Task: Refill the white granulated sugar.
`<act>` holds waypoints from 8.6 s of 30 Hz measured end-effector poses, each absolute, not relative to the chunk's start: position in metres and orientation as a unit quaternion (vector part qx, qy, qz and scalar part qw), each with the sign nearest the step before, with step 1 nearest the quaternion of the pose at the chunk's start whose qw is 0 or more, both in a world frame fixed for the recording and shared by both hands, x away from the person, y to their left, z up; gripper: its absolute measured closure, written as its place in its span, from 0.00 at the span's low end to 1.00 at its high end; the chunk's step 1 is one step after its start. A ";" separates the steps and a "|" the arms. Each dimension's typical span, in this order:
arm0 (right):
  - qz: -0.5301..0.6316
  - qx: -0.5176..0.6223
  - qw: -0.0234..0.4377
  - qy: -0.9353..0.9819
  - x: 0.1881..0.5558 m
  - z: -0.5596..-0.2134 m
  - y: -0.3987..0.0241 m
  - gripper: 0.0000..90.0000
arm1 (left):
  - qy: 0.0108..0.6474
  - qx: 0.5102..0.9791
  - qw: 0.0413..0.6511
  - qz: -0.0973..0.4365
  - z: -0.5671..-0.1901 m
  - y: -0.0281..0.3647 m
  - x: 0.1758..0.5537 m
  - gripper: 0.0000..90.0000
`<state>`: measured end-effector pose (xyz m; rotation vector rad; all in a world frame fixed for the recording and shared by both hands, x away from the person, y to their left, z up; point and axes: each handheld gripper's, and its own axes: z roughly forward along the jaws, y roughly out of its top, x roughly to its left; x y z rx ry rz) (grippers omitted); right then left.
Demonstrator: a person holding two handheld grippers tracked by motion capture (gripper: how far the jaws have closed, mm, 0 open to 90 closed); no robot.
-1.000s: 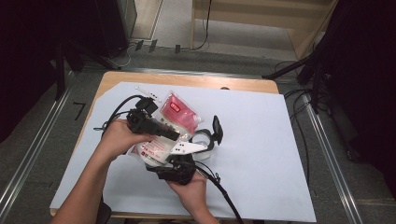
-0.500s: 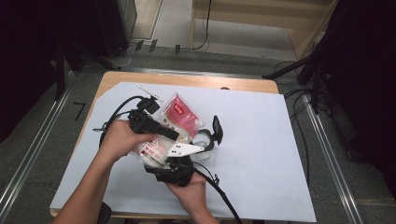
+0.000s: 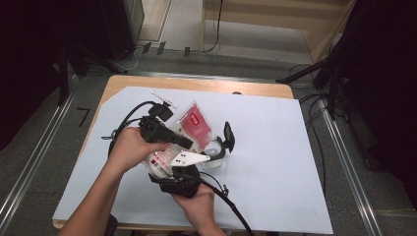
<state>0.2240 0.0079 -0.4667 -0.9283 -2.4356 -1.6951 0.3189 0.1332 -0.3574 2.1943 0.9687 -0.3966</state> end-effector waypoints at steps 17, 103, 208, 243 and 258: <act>-0.553 -0.284 0.036 -0.782 0.219 -0.471 0.010 0.69 | 0.372 0.851 0.345 -0.135 -0.355 0.137 0.319 0.97; -0.567 -0.295 0.061 -0.766 0.228 -0.455 0.006 0.68 | 0.375 0.845 0.362 -0.123 -0.325 0.135 0.323 0.93; -0.555 -0.263 0.035 -0.789 0.228 -0.446 0.019 0.71 | 0.390 0.832 0.379 -0.106 -0.323 0.133 0.318 0.95; -0.556 -0.272 0.029 -0.785 0.227 -0.446 0.019 0.70 | 0.375 0.842 0.378 -0.084 -0.321 0.128 0.315 0.96; -0.546 -0.275 0.028 -0.791 0.226 -0.442 0.020 0.69 | 0.378 0.843 0.376 -0.074 -0.320 0.125 0.314 0.95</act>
